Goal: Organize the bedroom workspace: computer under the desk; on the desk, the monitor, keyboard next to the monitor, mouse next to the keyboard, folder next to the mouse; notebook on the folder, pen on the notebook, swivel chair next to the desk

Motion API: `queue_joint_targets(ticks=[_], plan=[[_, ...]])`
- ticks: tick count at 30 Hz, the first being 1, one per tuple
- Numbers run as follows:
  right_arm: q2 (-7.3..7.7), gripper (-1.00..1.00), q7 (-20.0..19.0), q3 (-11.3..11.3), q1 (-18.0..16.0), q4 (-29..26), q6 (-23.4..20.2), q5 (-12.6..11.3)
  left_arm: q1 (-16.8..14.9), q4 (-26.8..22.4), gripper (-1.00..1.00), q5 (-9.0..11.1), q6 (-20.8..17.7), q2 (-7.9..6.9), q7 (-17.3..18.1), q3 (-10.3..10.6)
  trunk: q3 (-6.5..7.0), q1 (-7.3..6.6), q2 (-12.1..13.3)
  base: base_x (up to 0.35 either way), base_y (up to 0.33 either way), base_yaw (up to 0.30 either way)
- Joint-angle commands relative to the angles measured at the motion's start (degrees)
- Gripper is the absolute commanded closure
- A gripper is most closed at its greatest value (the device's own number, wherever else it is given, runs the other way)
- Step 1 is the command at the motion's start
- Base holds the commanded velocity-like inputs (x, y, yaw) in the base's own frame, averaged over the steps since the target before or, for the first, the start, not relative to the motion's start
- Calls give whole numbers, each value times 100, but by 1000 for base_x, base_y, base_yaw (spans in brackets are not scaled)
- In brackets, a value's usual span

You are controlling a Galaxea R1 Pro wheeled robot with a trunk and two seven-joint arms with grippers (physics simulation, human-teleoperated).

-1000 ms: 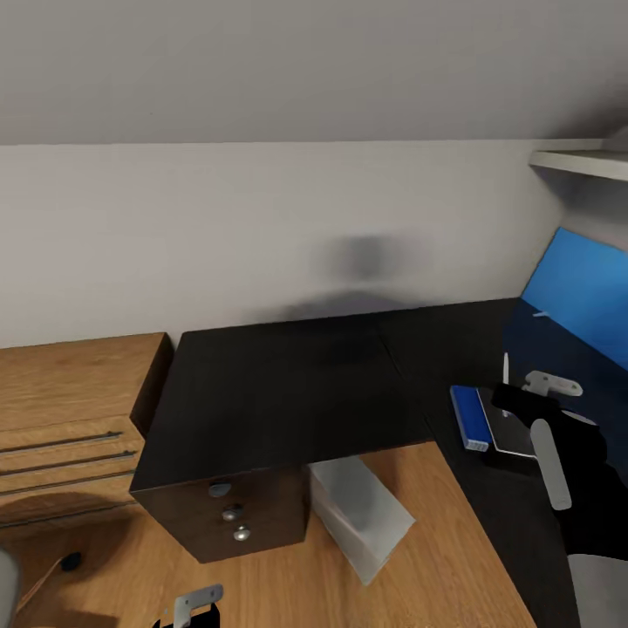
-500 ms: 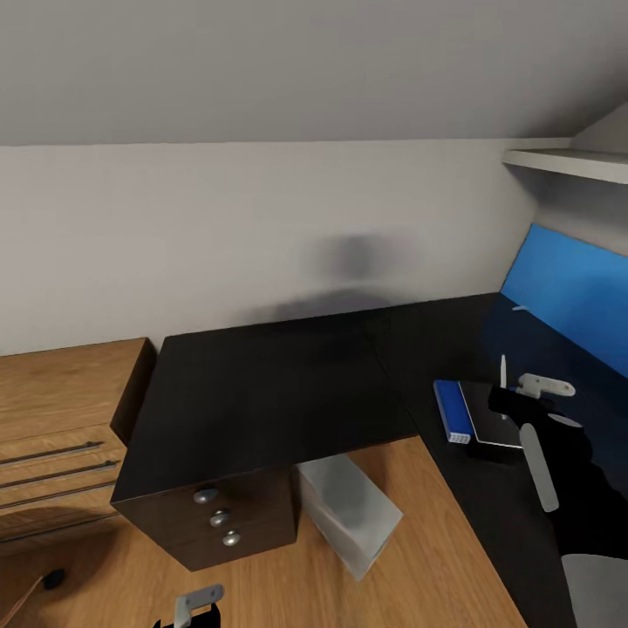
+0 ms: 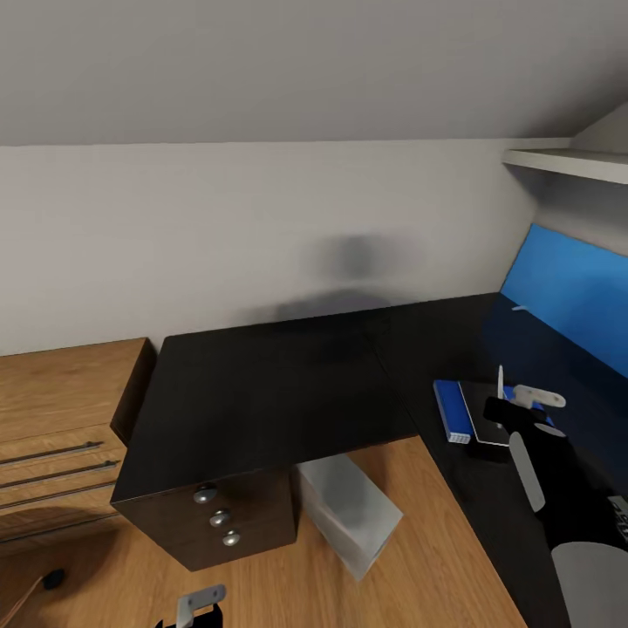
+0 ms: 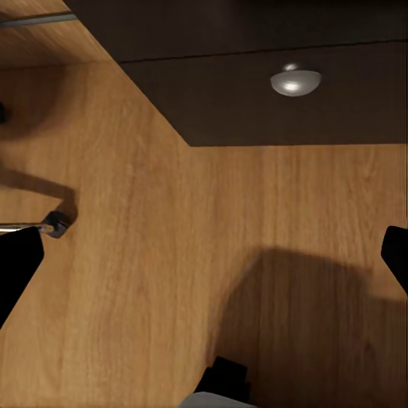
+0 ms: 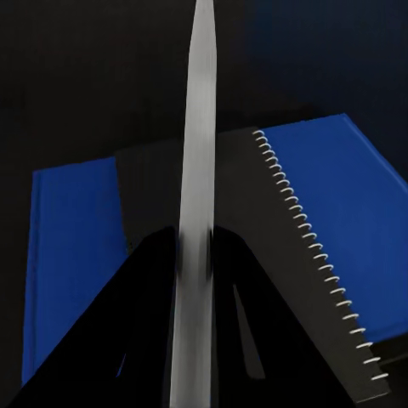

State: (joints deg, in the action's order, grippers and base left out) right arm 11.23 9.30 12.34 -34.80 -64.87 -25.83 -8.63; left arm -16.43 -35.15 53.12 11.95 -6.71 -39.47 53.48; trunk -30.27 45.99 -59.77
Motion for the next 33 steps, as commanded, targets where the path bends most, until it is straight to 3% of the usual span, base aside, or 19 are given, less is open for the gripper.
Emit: queue_joint_targets(ticks=[1,9,10,14,15,17,18,20,22,28,33], plan=[[2,100,36,-7,-10,5,-12,-71,-9,-10,-100,58,34,-5,-31,48,-6,0,-4,0,0,0],[2,100,42,-7,-171,203,3,-74,-9,50,-100,59,28,19,-11,53,-6,0,-4,0,0,0],[13,100,48,-7,-632,613,-21,-70,-9,165,-100,59,29,119,3,51,-6,0,-4,0,0,0],[23,100,51,-5,-1308,1418,-5,-44,-9,360,-100,53,33,217,14,46,-6,0,-4,0,0,0],[25,100,52,-7,-1633,1879,11,25,-9,423,-100,52,34,246,16,44,-6,0,-4,0,0,0],[24,100,53,-6,-1975,2374,49,160,-9,464,-100,48,35,266,17,42,-6,0,-4,0,0,0],[23,100,53,-6,-2146,2616,86,247,-9,478,-100,47,35,273,17,40,-6,0,-4,0,0,0],[14,100,64,-3,-2800,3543,326,793,-9,512,-100,35,39,285,18,30,-6,0,-4,0,0,0],[5,100,110,1,-3050,3942,420,1038,-9,523,-100,29,42,289,18,23,-6,0,-4,0,0,0],[2,100,663,19,-3291,4757,549,1265,-9,534,-100,24,44,292,18,5,-6,0,-4,0,0,0],[28,100,716,22,-3303,4916,577,1295,-9,535,-100,24,44,285,19,-24,-6,0,-4,0,0,0]])
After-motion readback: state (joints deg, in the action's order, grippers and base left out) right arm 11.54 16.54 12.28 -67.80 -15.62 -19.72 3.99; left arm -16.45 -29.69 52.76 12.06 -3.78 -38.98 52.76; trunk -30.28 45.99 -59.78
